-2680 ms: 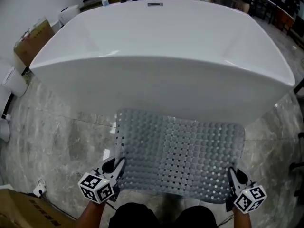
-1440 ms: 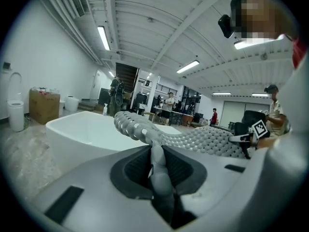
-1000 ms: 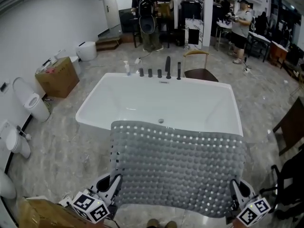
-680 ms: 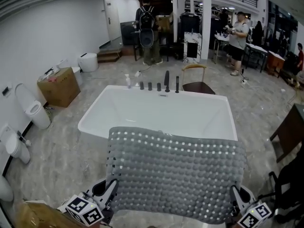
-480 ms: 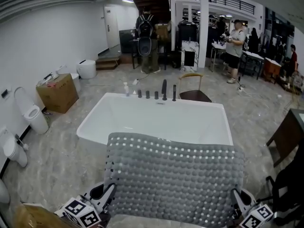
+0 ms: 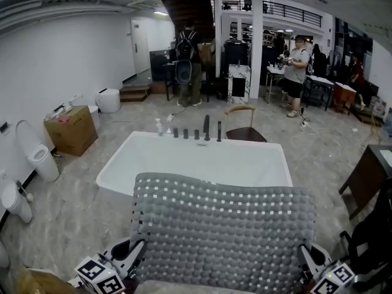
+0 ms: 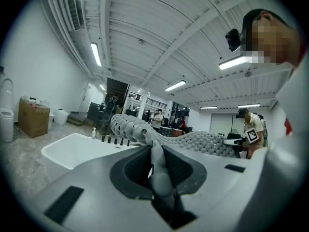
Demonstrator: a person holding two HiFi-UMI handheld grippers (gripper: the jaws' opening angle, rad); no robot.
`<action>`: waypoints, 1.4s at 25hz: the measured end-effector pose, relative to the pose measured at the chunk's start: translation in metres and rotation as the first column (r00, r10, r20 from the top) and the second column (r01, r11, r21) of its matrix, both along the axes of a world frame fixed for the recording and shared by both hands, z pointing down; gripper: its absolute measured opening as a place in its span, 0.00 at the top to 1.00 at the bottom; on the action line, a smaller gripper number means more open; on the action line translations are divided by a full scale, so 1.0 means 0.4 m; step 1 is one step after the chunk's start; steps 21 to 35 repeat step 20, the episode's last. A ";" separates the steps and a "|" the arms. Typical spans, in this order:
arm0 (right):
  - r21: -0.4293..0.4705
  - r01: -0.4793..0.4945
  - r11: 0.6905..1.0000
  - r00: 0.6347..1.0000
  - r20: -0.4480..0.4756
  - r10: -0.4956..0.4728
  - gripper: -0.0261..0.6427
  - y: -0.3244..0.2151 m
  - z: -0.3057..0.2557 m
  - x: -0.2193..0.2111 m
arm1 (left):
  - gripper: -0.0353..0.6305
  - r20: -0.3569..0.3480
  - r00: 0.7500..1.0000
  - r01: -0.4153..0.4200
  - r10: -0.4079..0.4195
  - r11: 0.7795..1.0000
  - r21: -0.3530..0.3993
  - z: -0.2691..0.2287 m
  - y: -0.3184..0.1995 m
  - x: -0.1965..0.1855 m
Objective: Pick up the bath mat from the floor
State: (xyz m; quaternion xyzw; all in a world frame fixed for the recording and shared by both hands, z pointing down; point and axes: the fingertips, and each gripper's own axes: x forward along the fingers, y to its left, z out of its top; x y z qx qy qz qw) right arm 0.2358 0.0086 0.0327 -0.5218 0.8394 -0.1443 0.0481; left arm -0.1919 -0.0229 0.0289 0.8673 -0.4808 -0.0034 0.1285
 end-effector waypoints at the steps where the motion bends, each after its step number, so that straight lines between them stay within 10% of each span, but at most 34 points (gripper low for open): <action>1: 0.001 -0.001 1.000 1.000 0.004 0.001 0.89 0.002 0.000 0.001 | 0.86 0.007 1.000 -0.003 0.003 1.000 0.000 0.001 0.001 0.005; 35: 0.002 -0.019 1.000 1.000 0.005 0.019 0.89 0.001 -0.002 0.017 | 0.85 0.024 0.999 -0.034 0.034 0.999 -0.009 0.008 -0.020 0.041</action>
